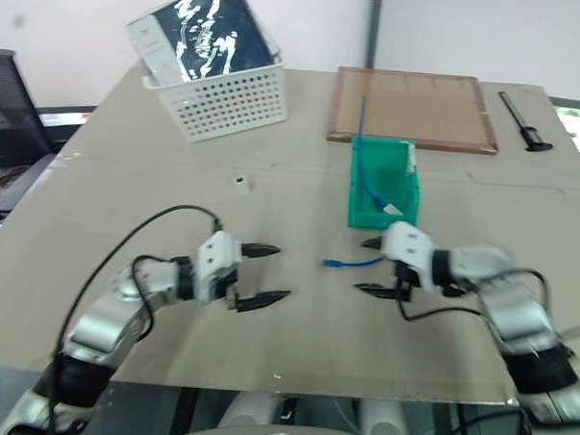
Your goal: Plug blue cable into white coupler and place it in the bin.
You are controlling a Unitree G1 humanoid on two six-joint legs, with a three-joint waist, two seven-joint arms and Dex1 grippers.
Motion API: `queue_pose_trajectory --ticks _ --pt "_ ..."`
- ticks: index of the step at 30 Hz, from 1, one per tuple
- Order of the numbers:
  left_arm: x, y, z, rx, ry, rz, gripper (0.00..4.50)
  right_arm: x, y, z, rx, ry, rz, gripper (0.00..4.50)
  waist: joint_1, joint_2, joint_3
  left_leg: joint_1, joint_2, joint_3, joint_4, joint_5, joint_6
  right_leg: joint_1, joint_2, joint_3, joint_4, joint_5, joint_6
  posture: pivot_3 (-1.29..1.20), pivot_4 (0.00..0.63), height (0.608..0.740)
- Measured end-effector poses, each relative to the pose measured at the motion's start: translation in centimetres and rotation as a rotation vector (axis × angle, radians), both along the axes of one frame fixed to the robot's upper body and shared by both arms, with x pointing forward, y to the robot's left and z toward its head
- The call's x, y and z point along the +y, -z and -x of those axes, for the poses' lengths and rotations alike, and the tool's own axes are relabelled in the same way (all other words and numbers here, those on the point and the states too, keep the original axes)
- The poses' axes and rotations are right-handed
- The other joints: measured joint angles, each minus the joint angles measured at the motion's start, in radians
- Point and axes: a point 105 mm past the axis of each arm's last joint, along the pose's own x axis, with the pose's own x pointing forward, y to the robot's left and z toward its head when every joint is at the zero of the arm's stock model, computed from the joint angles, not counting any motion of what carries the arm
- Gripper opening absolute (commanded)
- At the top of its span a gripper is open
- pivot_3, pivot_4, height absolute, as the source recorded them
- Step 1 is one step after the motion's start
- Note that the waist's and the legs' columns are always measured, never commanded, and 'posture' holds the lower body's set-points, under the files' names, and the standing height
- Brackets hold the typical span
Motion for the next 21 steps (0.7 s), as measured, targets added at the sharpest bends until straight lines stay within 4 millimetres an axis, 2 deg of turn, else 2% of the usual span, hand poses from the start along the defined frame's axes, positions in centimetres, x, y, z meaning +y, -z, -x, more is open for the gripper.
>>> queue_pose_trajectory --ticks 3,7,10,12,15,21 --pt "-0.9 0.4 -1.4 -0.002 0.028 -0.032 4.5 -2.6 0.2 2.7 -0.064 0.132 -0.078 3.84 0.004 0.001 0.0 0.0 0.0 0.003 0.0 0.0 0.0 0.001 0.001 -0.001 0.001 0.0 0.0 0.0 0.15 0.738" --pt "-1.7 0.6 -2.3 -0.009 0.051 -0.036 4.5 -4.2 0.5 4.5 -0.076 0.236 -0.082 3.84 -0.004 0.003 -0.001 0.002 0.0 0.005 0.0 0.0 0.0 0.001 0.001 0.002 0.002 0.0 0.0 0.0 0.15 0.738" --pt "-3.1 0.8 -3.8 -0.032 0.091 -0.055 4.5 -5.8 1.1 7.4 -0.069 0.343 -0.067 3.84 -0.002 0.002 -0.002 0.003 0.001 0.005 0.0 0.0 0.0 0.003 0.002 0.001 0.002 0.0 0.001 0.0 0.15 0.738" --pt "-3.6 0.8 -4.5 -0.051 0.109 -0.075 4.5 -6.1 1.3 8.3 -0.061 0.368 -0.06 3.84 0.0 0.001 -0.002 0.003 -0.001 0.006 0.001 0.0 0.0 0.003 0.002 0.001 0.001 -0.001 0.001 0.0 0.15 0.738" --pt "-4.5 1.1 -5.1 -0.063 0.145 -0.096 3.63 -6.5 1.3 8.9 -0.071 0.397 -0.053 3.87 -0.008 0.001 -0.002 0.004 -0.001 0.007 0.001 0.0 0.0 0.003 0.002 0.002 0.001 -0.002 0.003 0.0 0.15 0.738" --pt "-5.4 1.5 -4.9 -0.054 0.248 -0.13 0.86 -6.7 1.1 9.1 -0.101 0.436 -0.048 3.87 -0.01 0.001 -0.002 0.004 0.0 0.006 0.001 0.0 0.0 0.003 0.002 0.002 0.001 -0.002 0.004 0.0 0.15 0.738"
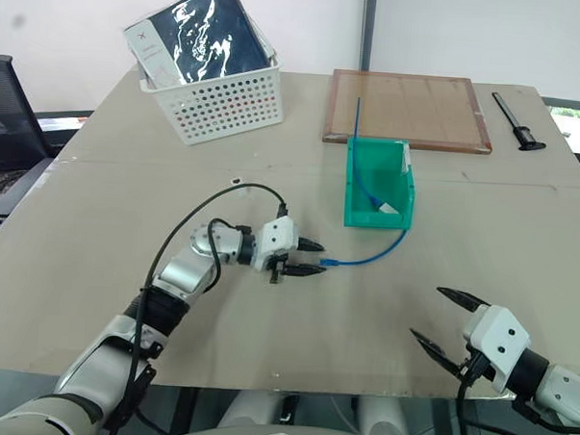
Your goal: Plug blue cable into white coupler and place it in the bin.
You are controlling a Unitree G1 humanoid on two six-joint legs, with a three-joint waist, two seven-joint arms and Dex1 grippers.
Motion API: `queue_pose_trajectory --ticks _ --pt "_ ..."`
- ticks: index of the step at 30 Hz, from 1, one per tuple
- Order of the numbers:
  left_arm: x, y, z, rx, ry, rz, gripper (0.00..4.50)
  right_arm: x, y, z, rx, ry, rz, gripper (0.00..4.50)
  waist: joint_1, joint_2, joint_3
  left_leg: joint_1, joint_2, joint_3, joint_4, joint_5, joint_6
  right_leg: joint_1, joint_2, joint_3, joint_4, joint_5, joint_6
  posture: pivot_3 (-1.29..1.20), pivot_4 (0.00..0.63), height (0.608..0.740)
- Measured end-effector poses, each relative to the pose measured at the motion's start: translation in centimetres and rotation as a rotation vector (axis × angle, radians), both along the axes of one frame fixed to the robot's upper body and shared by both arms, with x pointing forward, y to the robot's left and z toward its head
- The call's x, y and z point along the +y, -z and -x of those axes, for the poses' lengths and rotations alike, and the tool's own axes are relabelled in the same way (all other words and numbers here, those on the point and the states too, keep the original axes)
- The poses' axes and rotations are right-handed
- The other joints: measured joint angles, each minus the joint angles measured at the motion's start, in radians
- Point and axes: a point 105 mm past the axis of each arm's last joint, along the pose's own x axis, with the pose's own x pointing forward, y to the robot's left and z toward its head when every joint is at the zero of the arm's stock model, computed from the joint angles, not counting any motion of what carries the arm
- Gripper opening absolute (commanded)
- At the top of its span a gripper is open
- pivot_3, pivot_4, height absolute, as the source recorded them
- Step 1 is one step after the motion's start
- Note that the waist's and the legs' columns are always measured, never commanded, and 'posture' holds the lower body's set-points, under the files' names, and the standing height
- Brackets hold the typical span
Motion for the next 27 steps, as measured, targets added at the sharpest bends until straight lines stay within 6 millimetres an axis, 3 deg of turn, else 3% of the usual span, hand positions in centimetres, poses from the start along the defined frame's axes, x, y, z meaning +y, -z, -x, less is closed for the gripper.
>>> queue_pose_trajectory --ticks 2,8,13,16,17,19,23,27 --pt "0.0 -0.1 0.0 0.0 0.017 -0.005 0.06 0.1 -0.2 -0.1 -0.013 0.018 -0.003 3.87 0.0 0.0 0.0 0.0 0.0 0.0 0.0 0.0 0.0 0.0 0.0 0.0 0.0 0.0 0.0 0.0 0.15 0.738" --pt "-0.1 0.0 1.4 0.028 0.098 0.014 0.06 1.3 -0.5 -0.8 0.021 0.119 -0.143 3.87 -0.001 0.0 0.0 -0.001 0.003 -0.001 0.0 0.0 0.0 0.0 0.0 0.0 0.0 0.002 -0.003 0.0 0.15 0.738" --pt "-1.5 -4.7 2.6 -0.149 0.186 0.214 0.06 5.2 -0.4 -1.6 0.198 0.178 -0.451 3.87 0.002 0.0 0.0 -0.001 0.003 -0.006 0.001 0.0 0.0 0.0 -0.002 0.0 0.0 0.0 -0.007 0.0 0.15 0.738" --pt "-1.6 -7.5 2.2 -0.338 0.147 0.309 0.0 6.9 -1.3 -2.9 0.243 0.207 -0.624 2.95 0.009 0.0 0.0 -0.001 0.003 -0.006 0.0 0.0 0.0 0.0 -0.001 0.0 0.0 0.001 -0.005 0.0 0.15 0.738" --pt "-1.6 -7.6 2.2 -0.342 0.146 0.311 0.0 7.0 -1.4 -2.9 0.243 0.206 -0.631 2.79 0.009 0.0 0.0 -0.001 0.003 -0.006 0.0 0.0 0.0 0.0 -0.001 0.0 0.0 0.001 -0.004 0.0 0.15 0.738" --pt "-1.6 -8.2 1.8 -0.429 0.119 0.332 0.0 7.9 -2.7 -3.9 0.238 0.195 -0.727 1.92 0.008 0.0 0.0 -0.001 0.003 -0.006 0.0 0.0 0.0 -0.001 0.0 0.0 0.0 0.002 -0.003 0.0 0.15 0.738" --pt "-1.7 -9.2 1.3 -0.558 0.084 0.34 0.0 10.0 -5.9 -5.8 0.212 0.136 -0.897 1.92 0.008 0.0 0.0 -0.001 0.002 -0.007 0.0 0.0 0.0 0.0 0.0 0.0 0.0 0.002 -0.003 0.0 0.15 0.738" --pt "-1.5 -9.4 1.0 -0.598 0.057 0.345 0.0 11.2 -6.7 -7.0 0.248 0.109 -0.964 1.92 0.008 0.0 0.0 -0.001 -0.001 -0.008 0.0 0.0 0.0 -0.001 0.0 0.0 0.0 0.002 -0.003 0.0 0.15 0.738"
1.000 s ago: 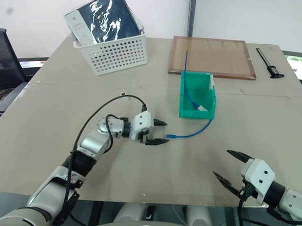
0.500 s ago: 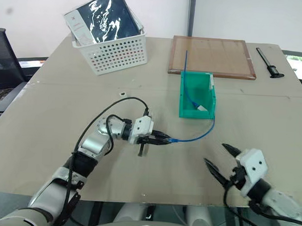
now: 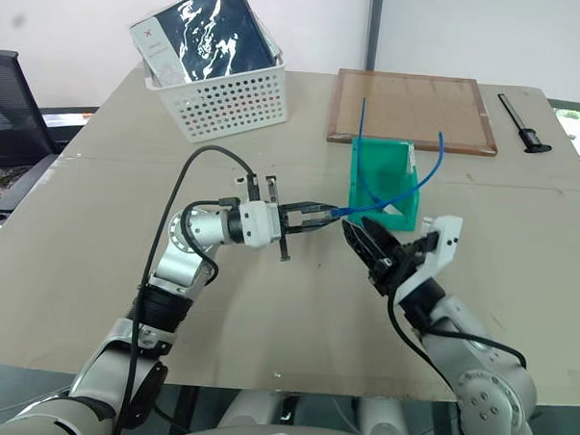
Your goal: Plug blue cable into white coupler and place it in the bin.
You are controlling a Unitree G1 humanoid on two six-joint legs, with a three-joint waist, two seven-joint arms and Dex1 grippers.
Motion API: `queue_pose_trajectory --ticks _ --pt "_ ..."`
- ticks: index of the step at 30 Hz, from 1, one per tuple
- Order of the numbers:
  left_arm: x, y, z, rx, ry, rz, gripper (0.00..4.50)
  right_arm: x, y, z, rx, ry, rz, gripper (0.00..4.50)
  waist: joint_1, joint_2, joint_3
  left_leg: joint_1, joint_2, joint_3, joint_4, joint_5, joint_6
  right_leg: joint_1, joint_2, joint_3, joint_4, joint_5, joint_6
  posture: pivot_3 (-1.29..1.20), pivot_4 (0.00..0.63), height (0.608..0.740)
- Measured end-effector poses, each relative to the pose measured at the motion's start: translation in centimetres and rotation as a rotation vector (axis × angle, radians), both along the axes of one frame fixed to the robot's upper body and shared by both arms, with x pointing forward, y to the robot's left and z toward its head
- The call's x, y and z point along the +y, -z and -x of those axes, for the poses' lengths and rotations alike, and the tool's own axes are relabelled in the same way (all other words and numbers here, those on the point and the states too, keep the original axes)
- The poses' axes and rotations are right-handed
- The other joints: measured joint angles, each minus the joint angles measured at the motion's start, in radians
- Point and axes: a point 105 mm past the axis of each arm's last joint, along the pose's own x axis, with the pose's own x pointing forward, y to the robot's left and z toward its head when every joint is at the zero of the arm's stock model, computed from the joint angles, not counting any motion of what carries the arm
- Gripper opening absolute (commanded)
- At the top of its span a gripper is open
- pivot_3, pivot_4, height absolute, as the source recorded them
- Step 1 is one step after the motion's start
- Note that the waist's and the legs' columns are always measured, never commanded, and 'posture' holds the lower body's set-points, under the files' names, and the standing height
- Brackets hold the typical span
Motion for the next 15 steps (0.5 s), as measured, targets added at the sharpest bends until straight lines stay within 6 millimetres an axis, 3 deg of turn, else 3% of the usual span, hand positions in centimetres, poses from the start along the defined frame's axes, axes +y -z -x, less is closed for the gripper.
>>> queue_pose_trajectory --ticks 9,12,14,15 --pt "0.2 -0.5 0.1 -0.046 -0.01 0.017 0.0 1.3 -0.1 -1.5 0.032 -0.038 -0.028 1.92 -0.019 0.0 0.0 0.0 -0.001 -0.001 0.0 0.0 0.0 0.0 0.0 0.0 0.0 0.0 0.0 0.0 0.15 0.738" --pt "0.3 -0.4 0.1 -0.047 -0.012 0.016 0.0 1.3 -0.3 -1.6 0.021 -0.043 -0.02 1.08 -0.022 0.0 0.0 0.0 0.0 -0.001 0.0 0.0 0.0 0.0 0.001 0.0 0.001 0.0 0.0 0.0 0.15 0.738" --pt "0.3 -0.5 0.3 -0.051 -0.011 0.016 0.0 1.2 -0.3 -1.7 0.023 -0.043 -0.024 0.07 -0.022 0.0 0.0 0.0 0.0 -0.001 0.0 0.0 0.0 0.0 0.001 0.0 0.001 0.0 0.0 0.0 0.15 0.738" --pt "0.5 -0.4 0.3 -0.046 -0.016 0.014 0.0 1.3 -0.3 -1.7 0.021 -0.048 -0.029 0.02 -0.023 0.0 0.0 0.0 0.0 -0.001 -0.001 0.0 0.0 0.0 0.001 0.0 0.001 0.0 0.0 0.0 0.15 0.738"
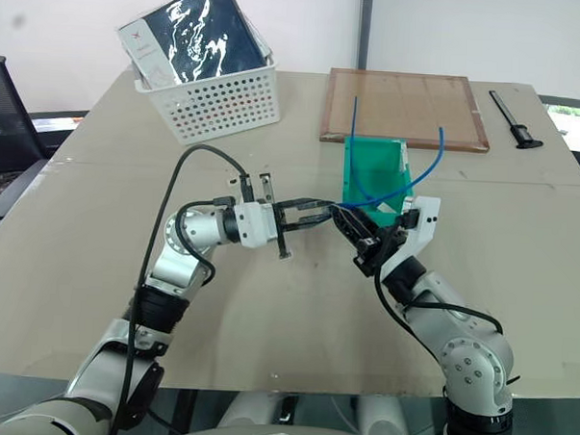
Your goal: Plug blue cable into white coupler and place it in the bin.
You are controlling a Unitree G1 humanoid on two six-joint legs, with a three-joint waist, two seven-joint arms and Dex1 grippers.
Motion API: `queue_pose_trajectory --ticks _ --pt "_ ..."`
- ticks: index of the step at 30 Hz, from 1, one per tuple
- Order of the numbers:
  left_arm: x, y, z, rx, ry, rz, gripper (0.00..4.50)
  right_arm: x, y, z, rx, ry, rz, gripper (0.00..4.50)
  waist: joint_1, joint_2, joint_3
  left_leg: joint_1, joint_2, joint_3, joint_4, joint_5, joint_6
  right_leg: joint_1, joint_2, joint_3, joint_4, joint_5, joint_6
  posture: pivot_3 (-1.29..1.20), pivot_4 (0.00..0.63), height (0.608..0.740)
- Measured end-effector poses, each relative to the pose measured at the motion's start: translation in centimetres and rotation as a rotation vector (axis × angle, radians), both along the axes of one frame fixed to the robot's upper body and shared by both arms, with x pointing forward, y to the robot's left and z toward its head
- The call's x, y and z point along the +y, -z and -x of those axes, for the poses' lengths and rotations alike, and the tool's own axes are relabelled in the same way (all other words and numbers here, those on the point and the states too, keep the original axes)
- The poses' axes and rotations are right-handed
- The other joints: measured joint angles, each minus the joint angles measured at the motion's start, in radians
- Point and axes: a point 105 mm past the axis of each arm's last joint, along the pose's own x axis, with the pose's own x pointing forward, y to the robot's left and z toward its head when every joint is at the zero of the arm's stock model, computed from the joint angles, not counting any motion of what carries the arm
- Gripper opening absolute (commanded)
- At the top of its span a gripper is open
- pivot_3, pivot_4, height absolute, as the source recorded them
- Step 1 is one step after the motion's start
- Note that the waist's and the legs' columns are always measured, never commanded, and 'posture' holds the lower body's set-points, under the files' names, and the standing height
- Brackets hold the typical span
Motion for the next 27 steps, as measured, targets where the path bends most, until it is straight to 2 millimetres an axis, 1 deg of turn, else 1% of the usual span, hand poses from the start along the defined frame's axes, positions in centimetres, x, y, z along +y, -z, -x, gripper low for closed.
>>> queue_pose_trajectory --ticks 9,11,12,13,14,15,16,18,19,21,24,27 --pt "0.0 0.1 0.1 0.005 0.0 0.007 0.0 0.0 0.0 0.1 0.006 -0.015 -0.006 0.02 0.0 0.0 0.0 0.0 0.0 0.0 0.0 0.0 0.0 0.0 0.0 0.0 0.0 0.0 0.0 0.0 0.15 0.738" --pt "0.1 0.1 0.2 0.031 0.005 0.021 1.02 0.0 0.0 0.1 0.005 -0.02 -0.006 0.0 0.0 0.0 0.0 0.0 0.0 0.0 0.0 0.0 0.0 0.0 0.0 0.0 0.0 0.0 0.0 0.0 0.15 0.738" --pt "0.1 0.2 0.2 0.058 0.004 0.031 1.35 0.1 -0.1 0.1 0.004 -0.025 -0.005 0.0 -0.001 0.0 0.0 0.0 0.0 0.0 0.0 0.0 0.0 0.0 0.0 0.0 0.0 0.0 0.0 0.0 0.15 0.738" --pt "0.2 0.2 0.2 0.095 0.0 0.046 1.83 0.1 -0.1 0.1 0.003 -0.026 -0.004 0.0 -0.001 0.0 0.0 0.0 0.0 0.0 0.0 0.0 0.0 0.0 0.0 0.0 0.0 0.0 0.0 0.0 0.15 0.738" --pt "0.4 0.4 0.1 0.134 -0.01 0.057 2.05 0.0 -0.1 0.1 0.002 -0.028 -0.001 0.0 -0.001 0.0 0.0 0.0 0.0 0.0 0.0 0.0 0.0 0.0 0.0 0.0 0.0 0.0 0.0 0.0 0.15 0.738" --pt "0.5 0.6 0.0 0.151 -0.017 0.06 2.7 0.0 -0.1 0.2 0.002 -0.029 0.0 0.0 -0.001 0.0 0.0 0.0 0.0 0.0 0.0 0.0 0.0 0.0 0.0 0.0 0.0 0.0 0.0 0.0 0.15 0.738" --pt "1.0 0.8 -0.2 0.192 -0.04 0.072 2.93 0.1 -0.1 0.2 0.001 -0.034 0.0 0.0 -0.003 0.0 0.0 0.0 0.0 0.0 0.0 0.0 0.0 0.0 0.0 0.0 0.0 0.0 0.0 0.0 0.15 0.738" --pt "3.2 1.6 -1.0 0.305 -0.145 0.112 3.81 0.0 0.1 0.1 0.005 -0.039 0.009 0.0 -0.009 0.0 0.0 0.0 0.001 0.0 0.0 0.0 0.0 0.0 0.001 0.0 0.0 0.0 0.0 0.0 0.15 0.738" --pt "4.3 1.8 -1.4 0.344 -0.191 0.128 3.81 -0.1 0.2 0.1 0.009 -0.038 0.014 0.0 -0.011 0.0 0.0 0.0 0.001 -0.001 0.0 0.0 0.0 0.0 0.001 0.0 0.0 0.0 0.0 0.0 0.15 0.738" --pt "7.2 2.2 -2.5 0.428 -0.329 0.18 3.81 -0.2 0.4 0.0 0.014 -0.037 0.015 0.0 -0.015 0.0 0.0 0.0 0.003 -0.001 0.0 0.0 0.0 0.0 0.001 -0.001 0.001 0.0 0.0 0.0 0.15 0.738" --pt "11.8 2.6 -4.2 0.504 -0.54 0.241 3.81 -0.2 0.3 0.0 0.003 -0.04 0.008 0.0 -0.017 0.0 0.0 0.0 0.003 -0.001 0.0 0.0 0.0 0.0 0.001 -0.001 0.001 0.0 0.0 0.0 0.15 0.738" --pt "15.5 3.7 -5.6 0.579 -0.709 0.264 3.81 -0.2 0.4 -0.1 0.003 -0.036 0.008 0.0 -0.015 0.0 0.0 0.0 0.001 -0.001 0.0 0.0 0.0 0.0 0.001 -0.001 0.0 0.0 0.0 0.0 0.15 0.738"
